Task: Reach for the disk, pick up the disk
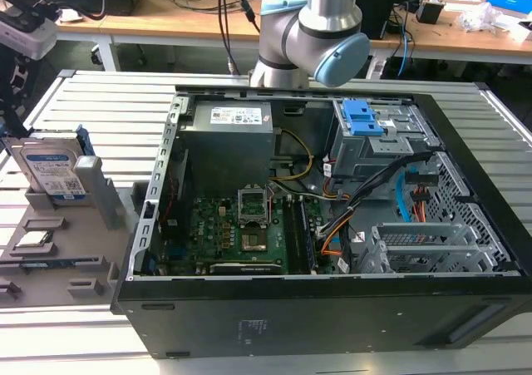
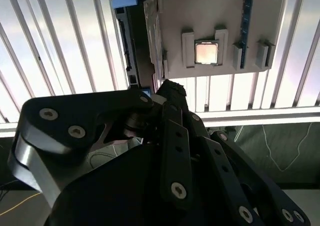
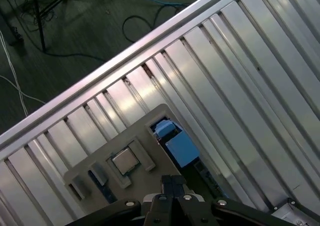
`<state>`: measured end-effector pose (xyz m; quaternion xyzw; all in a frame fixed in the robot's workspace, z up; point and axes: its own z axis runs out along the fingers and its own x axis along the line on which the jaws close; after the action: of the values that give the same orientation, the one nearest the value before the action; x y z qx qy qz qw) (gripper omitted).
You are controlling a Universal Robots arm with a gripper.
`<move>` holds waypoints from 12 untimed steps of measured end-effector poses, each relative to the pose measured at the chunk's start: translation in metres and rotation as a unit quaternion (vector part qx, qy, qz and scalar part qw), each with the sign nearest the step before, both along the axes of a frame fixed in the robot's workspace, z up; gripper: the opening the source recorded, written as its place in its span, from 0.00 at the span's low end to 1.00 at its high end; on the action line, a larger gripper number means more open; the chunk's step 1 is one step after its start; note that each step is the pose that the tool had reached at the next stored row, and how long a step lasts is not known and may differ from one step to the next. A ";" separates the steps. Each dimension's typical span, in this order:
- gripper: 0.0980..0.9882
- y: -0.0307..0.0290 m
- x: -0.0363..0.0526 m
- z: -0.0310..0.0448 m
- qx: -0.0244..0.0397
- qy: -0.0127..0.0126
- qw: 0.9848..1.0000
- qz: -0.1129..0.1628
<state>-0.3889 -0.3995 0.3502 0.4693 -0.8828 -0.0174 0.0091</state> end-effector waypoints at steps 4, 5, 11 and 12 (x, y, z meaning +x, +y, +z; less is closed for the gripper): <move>0.01 0.0000 0.0000 0.0000 0.000 0.000 1.000 0.025; 0.01 0.0000 0.0000 0.0000 0.000 0.000 1.000 0.030; 0.01 0.0000 0.0000 0.0001 0.000 0.000 0.998 0.063; 0.01 0.0000 0.0000 0.0000 0.000 0.000 0.998 0.067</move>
<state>-0.3889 -0.3995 0.3502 0.5272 -0.8495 -0.0168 0.0102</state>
